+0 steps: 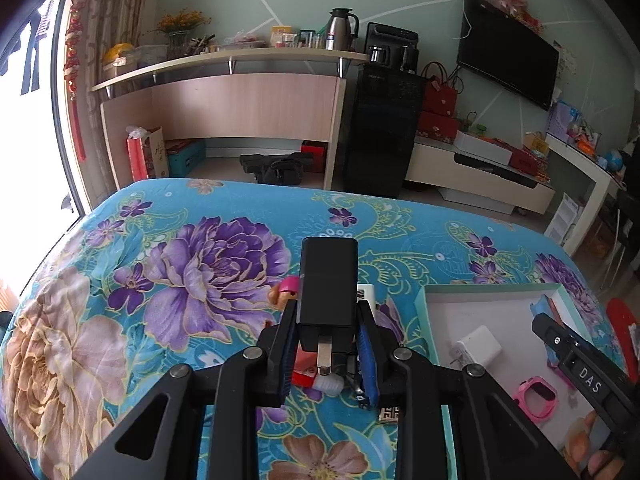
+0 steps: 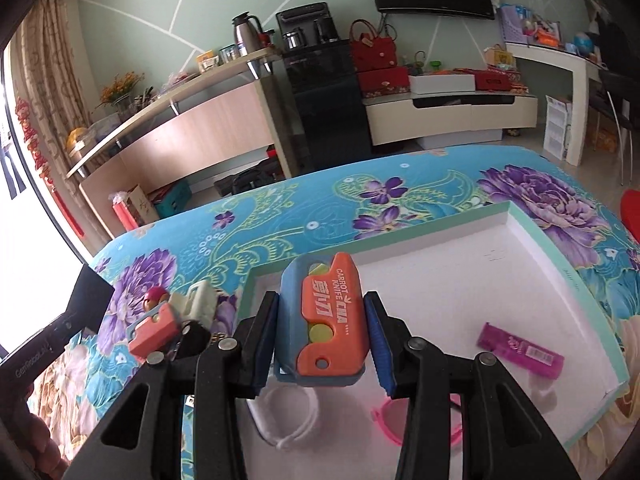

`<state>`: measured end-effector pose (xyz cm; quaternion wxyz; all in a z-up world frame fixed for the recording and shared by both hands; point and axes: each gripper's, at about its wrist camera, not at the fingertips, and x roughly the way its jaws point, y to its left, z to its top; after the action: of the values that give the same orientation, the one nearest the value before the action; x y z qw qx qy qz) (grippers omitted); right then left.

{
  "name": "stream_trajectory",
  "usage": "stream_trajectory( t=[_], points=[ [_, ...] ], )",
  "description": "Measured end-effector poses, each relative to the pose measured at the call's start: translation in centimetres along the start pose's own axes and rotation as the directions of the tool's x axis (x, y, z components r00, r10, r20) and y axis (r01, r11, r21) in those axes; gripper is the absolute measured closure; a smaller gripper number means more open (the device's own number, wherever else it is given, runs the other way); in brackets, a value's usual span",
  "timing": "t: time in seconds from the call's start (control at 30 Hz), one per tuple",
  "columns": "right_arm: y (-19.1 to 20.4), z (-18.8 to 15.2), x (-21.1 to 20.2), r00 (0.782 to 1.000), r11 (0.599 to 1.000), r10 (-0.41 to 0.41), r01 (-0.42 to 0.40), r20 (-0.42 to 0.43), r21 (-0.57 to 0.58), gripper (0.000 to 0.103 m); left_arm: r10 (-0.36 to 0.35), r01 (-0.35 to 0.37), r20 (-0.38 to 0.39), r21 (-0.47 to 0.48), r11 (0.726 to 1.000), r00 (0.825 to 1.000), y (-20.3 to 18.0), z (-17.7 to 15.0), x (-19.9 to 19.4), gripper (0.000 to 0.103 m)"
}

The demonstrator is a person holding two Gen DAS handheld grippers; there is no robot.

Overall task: Organize rigid objects
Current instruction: 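Carry both items over the tray and open the right tool to drop the carrot knife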

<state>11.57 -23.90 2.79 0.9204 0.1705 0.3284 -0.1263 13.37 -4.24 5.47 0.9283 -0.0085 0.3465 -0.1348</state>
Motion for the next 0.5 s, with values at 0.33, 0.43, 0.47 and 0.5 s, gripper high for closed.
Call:
stream_trajectory(
  t=[0.33, 0.43, 0.47, 0.5],
  points=[
    [-5.8, 1.0, -1.1, 0.99, 0.986, -0.133, 0.128, 0.042, 0.103, 0.059, -0.096, 0.105, -0.053, 0.206, 0.973, 0.994, -8.8, -1.6, 1.5, 0.074],
    [-7.0, 1.1, -1.3, 0.985, 0.979, -0.169, 0.163, 0.036, 0.122, 0.059, -0.105, 0.121, -0.08, 0.227, 0.966, 0.991, -9.9, -1.7, 1.9, 0.074],
    [-7.4, 1.1, -1.3, 0.983, 0.976, -0.182, 0.177, 0.031, 0.123, 0.059, -0.1, 0.118, -0.084, 0.238, 0.964, 0.991, -10.3, -1.8, 1.9, 0.074],
    [-7.6, 1.0, -1.2, 0.981, 0.974, -0.192, 0.188, 0.024, 0.122, 0.059, -0.097, 0.116, -0.087, 0.253, 0.96, 0.991, -10.7, -1.8, 1.9, 0.074]
  ],
)
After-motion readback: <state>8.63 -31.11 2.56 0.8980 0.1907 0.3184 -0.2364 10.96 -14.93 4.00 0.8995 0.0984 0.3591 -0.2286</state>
